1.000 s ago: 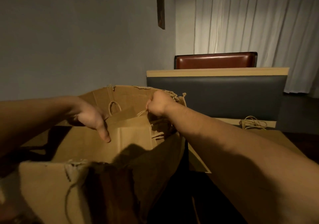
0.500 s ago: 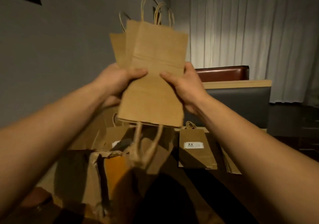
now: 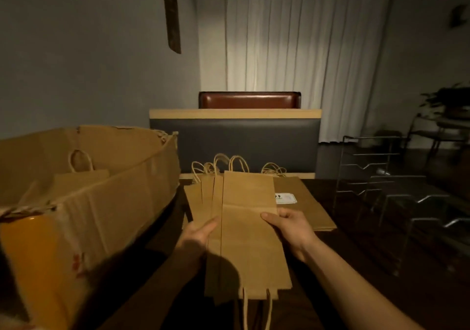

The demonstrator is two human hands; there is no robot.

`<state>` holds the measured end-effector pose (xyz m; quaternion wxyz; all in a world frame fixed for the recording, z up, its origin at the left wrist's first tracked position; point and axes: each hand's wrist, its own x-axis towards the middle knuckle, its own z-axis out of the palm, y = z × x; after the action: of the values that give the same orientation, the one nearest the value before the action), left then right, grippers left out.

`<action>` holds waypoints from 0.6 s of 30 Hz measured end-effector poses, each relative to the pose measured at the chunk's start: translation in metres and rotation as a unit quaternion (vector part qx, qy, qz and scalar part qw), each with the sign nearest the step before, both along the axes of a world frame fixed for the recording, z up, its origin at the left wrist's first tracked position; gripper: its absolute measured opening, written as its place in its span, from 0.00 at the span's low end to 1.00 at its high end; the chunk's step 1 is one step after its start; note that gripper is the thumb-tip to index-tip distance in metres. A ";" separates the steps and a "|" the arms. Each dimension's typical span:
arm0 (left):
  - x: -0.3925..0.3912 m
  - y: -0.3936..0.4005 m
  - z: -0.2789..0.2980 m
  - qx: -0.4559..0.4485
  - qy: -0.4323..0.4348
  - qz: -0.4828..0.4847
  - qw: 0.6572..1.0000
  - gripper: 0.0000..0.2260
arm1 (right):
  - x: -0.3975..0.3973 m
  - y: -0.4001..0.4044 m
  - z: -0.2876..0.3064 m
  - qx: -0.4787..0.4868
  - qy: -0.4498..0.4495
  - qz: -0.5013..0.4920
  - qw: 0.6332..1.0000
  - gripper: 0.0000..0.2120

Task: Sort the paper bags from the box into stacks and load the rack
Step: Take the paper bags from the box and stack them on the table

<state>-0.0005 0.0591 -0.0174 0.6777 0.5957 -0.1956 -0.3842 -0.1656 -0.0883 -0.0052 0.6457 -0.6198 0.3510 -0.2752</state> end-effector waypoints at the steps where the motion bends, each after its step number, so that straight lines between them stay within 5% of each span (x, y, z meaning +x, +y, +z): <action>1: 0.002 -0.003 -0.006 0.005 0.007 0.014 1.000 0.24 | -0.005 -0.007 -0.007 0.009 0.001 -0.003 1.000 0.10; 7: 0.021 -0.018 -0.028 -0.008 0.016 0.079 0.997 0.07 | -0.037 -0.047 -0.023 0.118 -0.141 -0.092 0.979 0.07; 13: 0.010 -0.017 -0.021 0.009 -0.017 0.040 0.999 0.13 | -0.009 -0.023 -0.030 0.077 -0.057 0.006 0.995 0.08; 18: 0.007 -0.014 -0.018 0.024 -0.026 0.046 0.998 0.08 | -0.002 -0.020 -0.035 0.076 -0.044 -0.007 0.996 0.05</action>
<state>0.0067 0.0452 -0.0358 0.6749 0.6299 -0.1760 -0.3418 -0.1671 -0.1083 -0.0401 0.7040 -0.5532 0.3466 -0.2795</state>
